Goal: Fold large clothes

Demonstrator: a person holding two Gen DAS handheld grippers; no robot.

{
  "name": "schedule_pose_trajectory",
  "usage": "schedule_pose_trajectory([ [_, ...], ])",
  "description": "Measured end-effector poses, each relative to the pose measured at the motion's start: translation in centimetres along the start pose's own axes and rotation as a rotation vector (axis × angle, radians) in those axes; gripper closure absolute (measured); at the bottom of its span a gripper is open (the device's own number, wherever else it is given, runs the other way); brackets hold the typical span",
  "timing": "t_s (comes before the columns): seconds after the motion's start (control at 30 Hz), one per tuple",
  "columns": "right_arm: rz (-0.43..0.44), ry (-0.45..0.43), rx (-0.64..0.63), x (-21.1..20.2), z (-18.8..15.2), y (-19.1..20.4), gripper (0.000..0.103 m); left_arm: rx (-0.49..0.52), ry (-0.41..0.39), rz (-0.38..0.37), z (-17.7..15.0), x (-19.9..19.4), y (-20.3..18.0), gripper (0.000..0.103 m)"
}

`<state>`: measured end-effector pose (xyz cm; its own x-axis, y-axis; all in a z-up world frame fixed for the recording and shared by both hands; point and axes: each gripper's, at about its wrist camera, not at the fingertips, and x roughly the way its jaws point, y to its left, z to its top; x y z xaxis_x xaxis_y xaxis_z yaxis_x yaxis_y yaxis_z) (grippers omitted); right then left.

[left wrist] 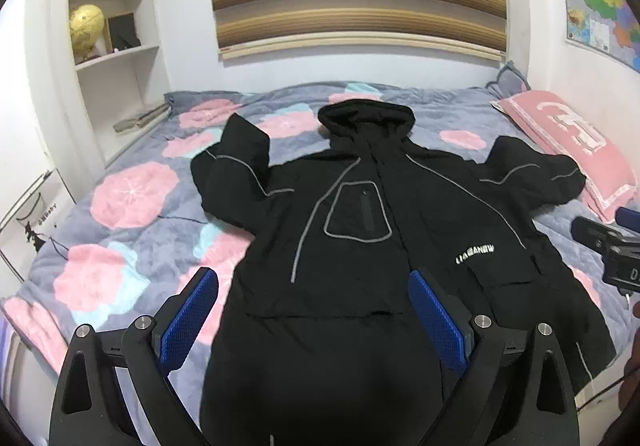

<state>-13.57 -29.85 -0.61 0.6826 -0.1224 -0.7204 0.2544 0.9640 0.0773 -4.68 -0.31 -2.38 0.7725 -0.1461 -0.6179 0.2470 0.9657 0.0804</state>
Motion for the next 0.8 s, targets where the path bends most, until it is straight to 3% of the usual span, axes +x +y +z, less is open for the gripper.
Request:
schedule_pose_trajectory([
  [0.13, 0.016, -0.009, -0.003, -0.3, 0.1, 0.8, 0.0, 0.016, -0.01, -0.013, -0.5, 0.0, -0.3, 0.007],
  [0.8, 0.036, -0.013, -0.069, -0.4, -0.9, 2.6, 0.0, 0.009, 0.088, -0.046, -1.7, 2.2, -0.6, 0.007],
])
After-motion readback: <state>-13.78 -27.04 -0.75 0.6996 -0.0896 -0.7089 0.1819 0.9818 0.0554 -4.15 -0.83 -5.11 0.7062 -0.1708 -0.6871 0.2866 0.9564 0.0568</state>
